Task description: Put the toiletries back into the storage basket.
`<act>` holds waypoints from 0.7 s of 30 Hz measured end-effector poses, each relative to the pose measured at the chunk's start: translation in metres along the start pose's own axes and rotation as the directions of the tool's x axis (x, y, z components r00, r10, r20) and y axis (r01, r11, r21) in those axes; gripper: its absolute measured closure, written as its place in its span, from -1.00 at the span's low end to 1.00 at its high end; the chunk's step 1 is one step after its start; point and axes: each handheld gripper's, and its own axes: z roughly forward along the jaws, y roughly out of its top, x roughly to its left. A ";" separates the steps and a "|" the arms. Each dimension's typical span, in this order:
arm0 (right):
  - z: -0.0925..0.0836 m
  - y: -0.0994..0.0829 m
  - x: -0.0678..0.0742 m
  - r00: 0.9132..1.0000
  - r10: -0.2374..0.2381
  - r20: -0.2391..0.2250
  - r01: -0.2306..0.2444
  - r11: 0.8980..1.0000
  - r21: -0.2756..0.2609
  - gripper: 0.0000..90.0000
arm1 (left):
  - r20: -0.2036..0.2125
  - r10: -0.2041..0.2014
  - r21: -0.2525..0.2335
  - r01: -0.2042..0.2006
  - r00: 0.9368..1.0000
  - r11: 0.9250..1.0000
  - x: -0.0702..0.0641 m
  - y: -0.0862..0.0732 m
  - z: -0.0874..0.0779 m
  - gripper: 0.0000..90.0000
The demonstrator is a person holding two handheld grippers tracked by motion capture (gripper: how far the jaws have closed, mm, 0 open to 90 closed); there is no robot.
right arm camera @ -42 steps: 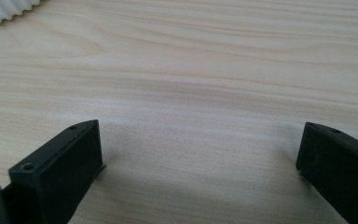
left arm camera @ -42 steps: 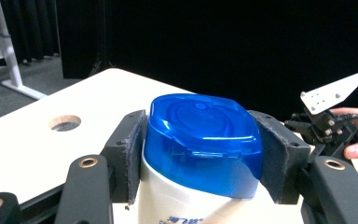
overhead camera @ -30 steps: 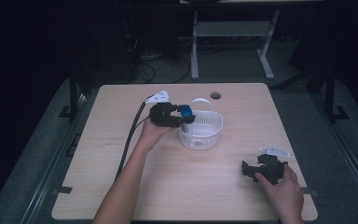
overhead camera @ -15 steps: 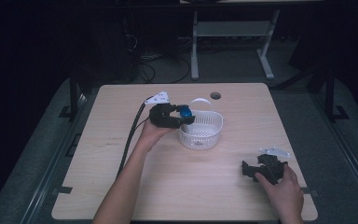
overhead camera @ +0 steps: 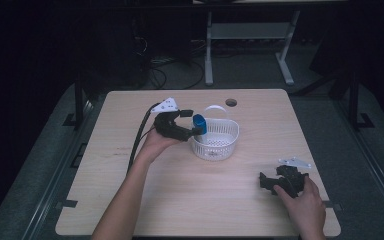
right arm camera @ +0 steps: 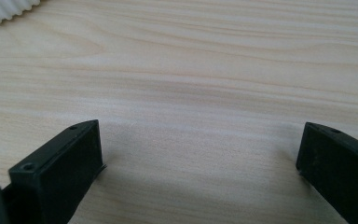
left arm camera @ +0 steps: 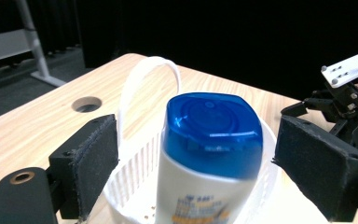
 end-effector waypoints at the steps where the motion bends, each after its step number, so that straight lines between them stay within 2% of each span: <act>1: 0.000 0.000 0.000 1.000 0.000 0.000 0.000 1.000 0.000 -1.00 | -0.008 0.008 0.008 -0.008 1.000 1.000 -0.001 0.001 -0.004 -0.71; 5: 0.000 0.000 0.000 1.000 0.001 0.000 -0.001 1.000 0.000 -1.00 | -0.050 0.013 0.032 -0.011 0.999 0.999 -0.006 0.002 -0.020 -0.71; 11: 0.000 0.000 0.000 1.000 0.001 0.000 -0.001 1.000 0.000 -1.00 | -0.084 -0.004 0.050 0.008 0.996 0.999 -0.010 -0.003 -0.044 -0.71; 15: 0.000 0.000 0.000 1.000 0.001 0.000 -0.001 1.000 0.000 -1.00 | -0.105 -0.002 0.069 0.009 0.994 0.998 -0.012 -0.006 -0.056 -0.71; 21: 0.000 0.000 0.000 1.000 0.000 0.000 0.000 1.000 0.000 -1.00 | -0.150 -0.006 0.099 0.021 0.989 0.995 -0.019 -0.013 -0.072 -0.70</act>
